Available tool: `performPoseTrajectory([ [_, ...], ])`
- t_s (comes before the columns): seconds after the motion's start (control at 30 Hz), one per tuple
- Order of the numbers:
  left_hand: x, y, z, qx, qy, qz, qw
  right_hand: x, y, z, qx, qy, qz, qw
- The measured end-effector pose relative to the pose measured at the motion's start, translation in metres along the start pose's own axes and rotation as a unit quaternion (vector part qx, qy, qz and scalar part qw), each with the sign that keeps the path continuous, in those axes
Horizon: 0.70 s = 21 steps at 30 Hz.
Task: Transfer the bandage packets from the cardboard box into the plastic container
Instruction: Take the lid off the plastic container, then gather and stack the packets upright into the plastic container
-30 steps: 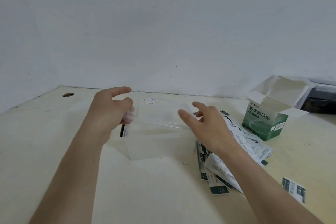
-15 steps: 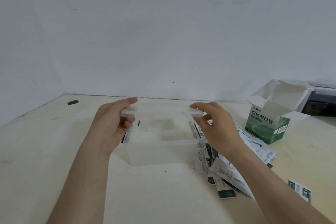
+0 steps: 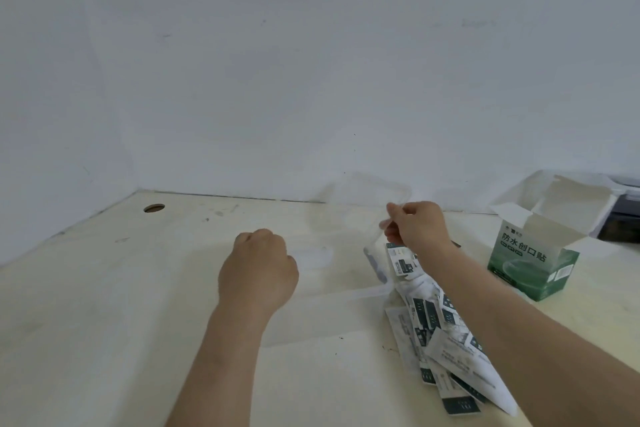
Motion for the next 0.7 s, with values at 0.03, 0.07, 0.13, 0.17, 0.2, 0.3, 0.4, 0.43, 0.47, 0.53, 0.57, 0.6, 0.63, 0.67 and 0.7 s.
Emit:
performPoseTrajectory([
  [0.03,0.003,-0.003,0.0,0.012,0.006,0.009,1.0,-0.002,0.007,0.001,-0.02,0.002,0.006,1.0],
  [0.07,0.004,-0.005,0.0,0.022,0.011,0.012,1.0,-0.005,0.014,0.002,-0.04,0.001,0.015,0.999],
  [0.13,0.007,-0.009,0.0,0.027,0.022,-0.003,0.999,-0.011,0.025,0.003,-0.066,-0.018,0.012,0.998],
  [0.17,0.01,-0.01,0.0,0.024,0.028,-0.021,0.999,-0.014,0.027,0.002,-0.071,-0.034,-0.014,0.997],
  [0.2,0.013,-0.011,0.0,0.021,0.032,-0.045,0.998,-0.016,0.027,0.0,-0.064,-0.048,-0.062,0.995],
  [0.3,0.021,0.003,-0.004,-0.038,0.032,-0.093,0.994,-0.008,0.006,-0.005,0.021,-0.053,-0.29,0.955],
  [0.4,0.019,0.034,-0.016,-0.115,-0.011,-0.137,0.984,0.01,-0.026,-0.019,0.1,-0.054,-0.362,0.925],
  [0.43,0.018,0.046,-0.021,-0.132,-0.024,-0.158,0.978,0.018,-0.034,-0.025,0.112,-0.065,-0.346,0.929],
  [0.47,0.017,0.057,-0.025,-0.151,-0.029,-0.163,0.974,0.024,-0.042,-0.031,0.119,-0.078,-0.326,0.935],
  [0.53,0.01,0.08,-0.033,-0.201,-0.025,-0.135,0.97,0.039,-0.048,-0.047,0.13,-0.127,-0.32,0.93],
  [0.57,0.007,0.088,-0.036,-0.222,-0.02,-0.113,0.968,0.043,-0.046,-0.055,0.134,-0.163,-0.334,0.918],
  [0.6,0.005,0.094,-0.039,-0.238,-0.012,-0.09,0.967,0.046,-0.042,-0.064,0.135,-0.202,-0.366,0.898],
  [0.63,0.003,0.102,-0.042,-0.258,0.007,-0.072,0.963,0.051,-0.033,-0.072,0.134,-0.235,-0.409,0.872],
  [0.67,0.003,0.11,-0.046,-0.283,0.032,-0.058,0.957,0.056,-0.023,-0.079,0.131,-0.261,-0.447,0.845],
  [0.7,0.005,0.116,-0.05,-0.312,0.055,-0.047,0.947,0.059,-0.015,-0.084,0.129,-0.278,-0.473,0.826],
])
Point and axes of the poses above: each hand's wrist, its own z-axis towards the middle knuckle, its own x-axis out of the back of the hand, y = z × x, the point moved 9 cm from there along z, towards the middle knuckle, and after that the axes turned 1 degree about -z, right-handed, at the moved point
